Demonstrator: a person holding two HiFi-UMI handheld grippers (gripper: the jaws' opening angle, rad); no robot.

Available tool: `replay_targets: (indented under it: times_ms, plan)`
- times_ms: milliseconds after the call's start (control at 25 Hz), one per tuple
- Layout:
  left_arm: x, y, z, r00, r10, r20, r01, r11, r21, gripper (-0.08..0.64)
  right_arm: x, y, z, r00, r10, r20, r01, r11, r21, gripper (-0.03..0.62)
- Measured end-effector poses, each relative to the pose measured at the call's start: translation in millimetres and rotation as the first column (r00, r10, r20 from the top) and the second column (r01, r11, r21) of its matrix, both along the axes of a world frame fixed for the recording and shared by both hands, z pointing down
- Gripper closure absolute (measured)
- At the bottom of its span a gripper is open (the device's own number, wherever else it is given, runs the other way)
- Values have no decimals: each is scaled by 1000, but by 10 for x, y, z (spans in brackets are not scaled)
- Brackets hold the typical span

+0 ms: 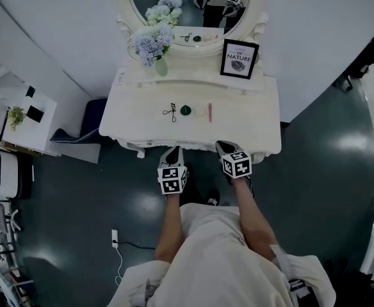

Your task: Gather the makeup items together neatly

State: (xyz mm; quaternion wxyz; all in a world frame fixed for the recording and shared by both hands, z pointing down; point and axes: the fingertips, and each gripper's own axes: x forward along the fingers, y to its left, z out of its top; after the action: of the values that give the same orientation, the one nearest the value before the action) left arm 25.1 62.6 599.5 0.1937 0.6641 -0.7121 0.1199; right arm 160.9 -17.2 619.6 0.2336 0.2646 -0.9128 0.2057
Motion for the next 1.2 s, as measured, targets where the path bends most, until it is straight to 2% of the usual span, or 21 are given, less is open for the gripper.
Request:
replay_targets:
  times_ms: [440, 1200]
  plan:
    - [23, 42, 59, 1000, 7, -5, -7, 1000, 11, 546, -4, 38, 29, 1000, -25, -9, 25, 1000, -1, 552]
    - [-6, -17, 25, 1000, 26, 7, -27, 1000, 13, 546, 15, 6, 49, 1000, -10, -1, 10, 1000, -12, 552]
